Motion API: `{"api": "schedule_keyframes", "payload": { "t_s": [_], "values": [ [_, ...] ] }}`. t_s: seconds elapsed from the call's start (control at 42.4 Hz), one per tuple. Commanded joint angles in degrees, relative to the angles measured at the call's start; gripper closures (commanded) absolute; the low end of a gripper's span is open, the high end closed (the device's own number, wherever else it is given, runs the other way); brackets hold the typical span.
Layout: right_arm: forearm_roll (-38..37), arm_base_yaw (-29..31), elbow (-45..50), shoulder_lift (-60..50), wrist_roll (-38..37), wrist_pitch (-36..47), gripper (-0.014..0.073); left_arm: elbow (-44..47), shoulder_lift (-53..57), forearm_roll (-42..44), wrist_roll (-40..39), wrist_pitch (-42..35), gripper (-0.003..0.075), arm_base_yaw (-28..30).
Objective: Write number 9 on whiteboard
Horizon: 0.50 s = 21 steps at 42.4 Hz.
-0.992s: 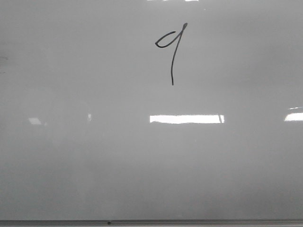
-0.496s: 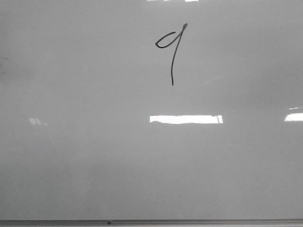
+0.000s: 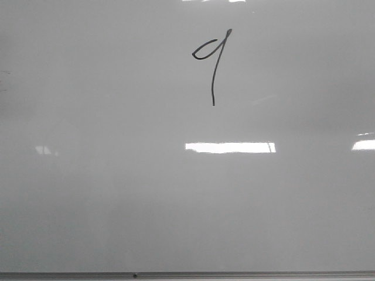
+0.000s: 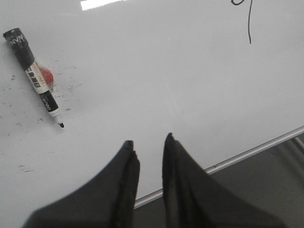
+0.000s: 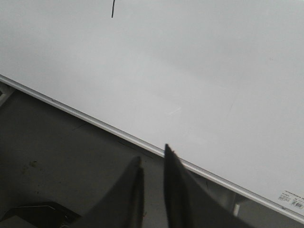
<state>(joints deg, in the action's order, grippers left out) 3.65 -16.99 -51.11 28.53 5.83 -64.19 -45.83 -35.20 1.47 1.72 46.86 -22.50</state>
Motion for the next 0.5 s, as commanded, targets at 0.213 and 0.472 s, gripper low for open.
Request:
{"api": "schedule_keyframes", "payload": {
  "t_s": [0.213, 0.472],
  "values": [
    [-0.2, 0.5, -1.1, 0.3, -0.1, 3.2, 0.0662, -1.6, -0.1, -1.1, -0.2, -5.2, 0.0739, -0.4],
    [-0.2, 0.5, -1.1, 0.3, -0.1, 3.2, 0.0662, -1.6, -0.1, -1.1, -0.2, -5.2, 0.0739, -0.4]
  ]
}}
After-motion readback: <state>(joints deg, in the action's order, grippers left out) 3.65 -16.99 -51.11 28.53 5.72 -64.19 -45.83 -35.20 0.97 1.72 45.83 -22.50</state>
